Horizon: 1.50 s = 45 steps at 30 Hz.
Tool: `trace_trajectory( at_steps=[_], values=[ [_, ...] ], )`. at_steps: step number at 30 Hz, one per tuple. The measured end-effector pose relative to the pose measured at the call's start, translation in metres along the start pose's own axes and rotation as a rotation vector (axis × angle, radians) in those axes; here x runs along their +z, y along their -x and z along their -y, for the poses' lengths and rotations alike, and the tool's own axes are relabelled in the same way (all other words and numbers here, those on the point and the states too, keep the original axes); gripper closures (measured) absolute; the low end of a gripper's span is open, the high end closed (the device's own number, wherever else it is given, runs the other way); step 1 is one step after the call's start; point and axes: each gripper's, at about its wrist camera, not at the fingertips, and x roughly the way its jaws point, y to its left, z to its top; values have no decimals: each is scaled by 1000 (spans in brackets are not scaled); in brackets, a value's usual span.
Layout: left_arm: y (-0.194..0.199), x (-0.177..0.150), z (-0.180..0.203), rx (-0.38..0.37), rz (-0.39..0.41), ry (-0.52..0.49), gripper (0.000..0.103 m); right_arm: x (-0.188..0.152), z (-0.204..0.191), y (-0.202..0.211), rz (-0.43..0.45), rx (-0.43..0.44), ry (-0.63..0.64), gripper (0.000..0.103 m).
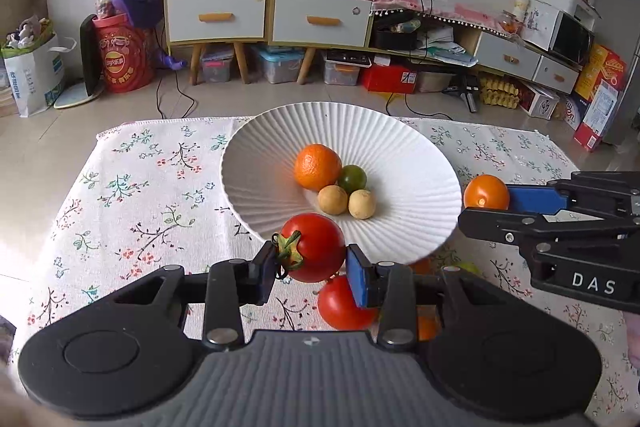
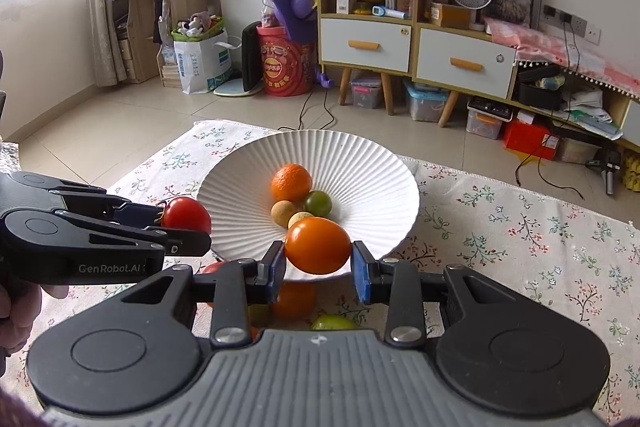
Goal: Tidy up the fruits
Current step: 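Carry the red tomato and orange tomato in both tools over the white bowl, then open both tools to drop the tomatoes into the bowl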
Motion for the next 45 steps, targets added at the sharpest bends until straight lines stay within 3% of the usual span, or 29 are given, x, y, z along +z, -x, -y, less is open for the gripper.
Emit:
trace_trajectory(
  at_steps=[10, 18, 28, 34, 40, 45],
  values=[
    [-43, 20, -4, -2, -56, -94, 73, 4, 2, -29, -48, 13, 89, 71],
    [-51, 17, 6, -16, -41, -174, 75, 4, 10, -48, -66, -12, 96, 71],
    [-57, 24, 11, -13, -41, -133, 75, 6, 11, -51, -51, -18, 83, 72],
    [-54, 24, 14, -3, -37, -120, 69, 9, 13, -38, -39, -12, 76, 65],
    [-37, 25, 11, -3, -13, -90, 53, 13, 16, -26, -36, -36, 51, 56],
    [-21, 24, 7, 0, -4, -49, 38, 15, 15, -13, -28, -47, 18, 41]
  ],
)
